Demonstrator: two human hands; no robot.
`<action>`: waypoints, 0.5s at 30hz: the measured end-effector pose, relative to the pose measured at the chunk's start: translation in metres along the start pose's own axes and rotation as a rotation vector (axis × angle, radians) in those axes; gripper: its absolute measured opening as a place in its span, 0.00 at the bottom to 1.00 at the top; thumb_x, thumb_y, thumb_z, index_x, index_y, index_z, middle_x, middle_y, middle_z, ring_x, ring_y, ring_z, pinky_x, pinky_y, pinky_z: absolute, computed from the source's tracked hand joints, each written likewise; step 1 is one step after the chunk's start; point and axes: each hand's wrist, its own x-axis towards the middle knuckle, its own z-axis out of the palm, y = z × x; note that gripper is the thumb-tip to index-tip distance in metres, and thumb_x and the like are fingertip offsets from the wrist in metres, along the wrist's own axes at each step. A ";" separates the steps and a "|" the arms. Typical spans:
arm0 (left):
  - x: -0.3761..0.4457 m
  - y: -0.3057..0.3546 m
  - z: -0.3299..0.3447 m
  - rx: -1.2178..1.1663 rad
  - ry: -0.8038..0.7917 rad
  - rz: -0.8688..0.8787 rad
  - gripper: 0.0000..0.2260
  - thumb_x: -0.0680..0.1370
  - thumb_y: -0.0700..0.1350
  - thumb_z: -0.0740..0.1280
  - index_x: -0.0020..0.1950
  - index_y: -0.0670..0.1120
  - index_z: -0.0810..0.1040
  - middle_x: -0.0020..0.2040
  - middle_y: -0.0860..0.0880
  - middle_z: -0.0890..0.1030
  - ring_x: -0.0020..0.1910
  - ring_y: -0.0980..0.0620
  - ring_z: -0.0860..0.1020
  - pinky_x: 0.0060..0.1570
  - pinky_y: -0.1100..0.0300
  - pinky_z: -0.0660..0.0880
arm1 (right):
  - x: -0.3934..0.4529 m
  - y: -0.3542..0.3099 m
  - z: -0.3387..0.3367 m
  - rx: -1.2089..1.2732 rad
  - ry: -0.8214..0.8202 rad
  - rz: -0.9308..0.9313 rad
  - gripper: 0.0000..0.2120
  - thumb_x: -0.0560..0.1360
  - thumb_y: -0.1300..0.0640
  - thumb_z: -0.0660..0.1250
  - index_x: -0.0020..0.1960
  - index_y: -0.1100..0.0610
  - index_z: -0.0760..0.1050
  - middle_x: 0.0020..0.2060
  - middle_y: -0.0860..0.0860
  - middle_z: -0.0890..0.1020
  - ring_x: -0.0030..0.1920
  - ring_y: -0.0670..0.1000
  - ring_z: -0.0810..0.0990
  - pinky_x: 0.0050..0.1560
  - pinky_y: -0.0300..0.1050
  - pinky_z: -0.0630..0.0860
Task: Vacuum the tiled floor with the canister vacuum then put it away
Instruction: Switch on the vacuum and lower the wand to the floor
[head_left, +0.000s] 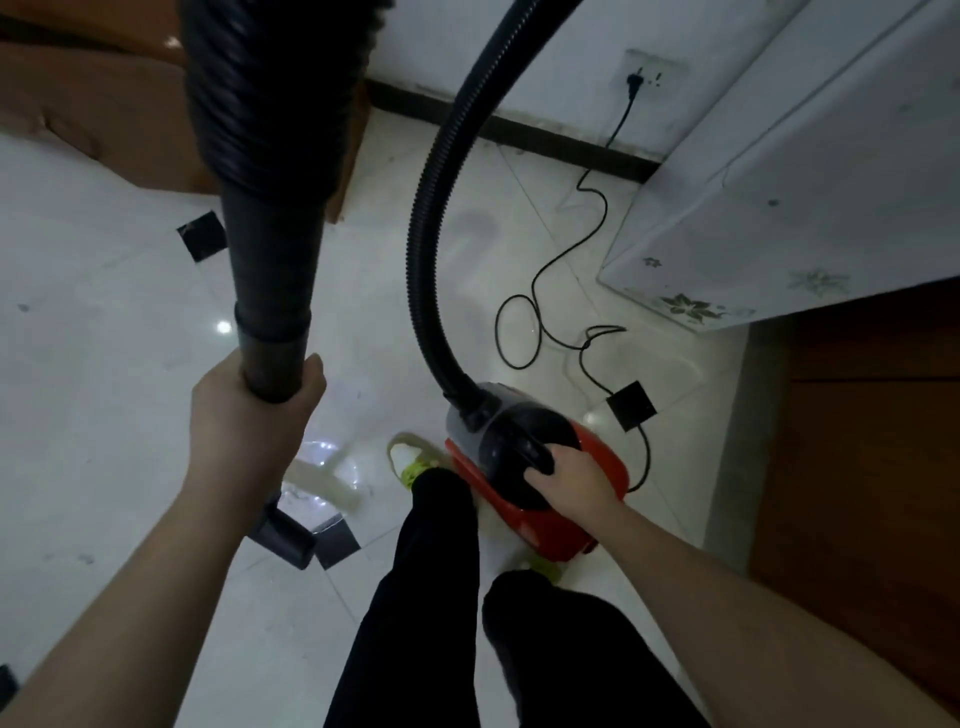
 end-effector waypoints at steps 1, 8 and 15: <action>-0.008 0.000 0.007 0.006 -0.004 0.005 0.19 0.74 0.50 0.68 0.37 0.35 0.70 0.30 0.40 0.71 0.28 0.46 0.65 0.28 0.59 0.63 | -0.004 0.016 -0.001 -0.023 -0.019 0.001 0.09 0.76 0.51 0.65 0.37 0.49 0.70 0.33 0.48 0.77 0.41 0.53 0.80 0.39 0.46 0.73; -0.085 0.004 0.049 -0.033 -0.059 0.036 0.18 0.74 0.49 0.69 0.39 0.34 0.70 0.29 0.44 0.68 0.27 0.49 0.64 0.27 0.61 0.62 | -0.038 0.117 -0.001 -0.115 -0.047 0.091 0.12 0.77 0.51 0.64 0.36 0.51 0.67 0.34 0.49 0.75 0.43 0.54 0.79 0.41 0.45 0.73; -0.151 0.007 0.074 -0.076 -0.134 0.045 0.17 0.73 0.48 0.69 0.39 0.35 0.69 0.29 0.45 0.67 0.27 0.50 0.64 0.28 0.60 0.63 | -0.085 0.183 0.008 -0.082 -0.033 0.136 0.09 0.76 0.52 0.63 0.40 0.54 0.70 0.38 0.51 0.77 0.44 0.54 0.78 0.42 0.44 0.73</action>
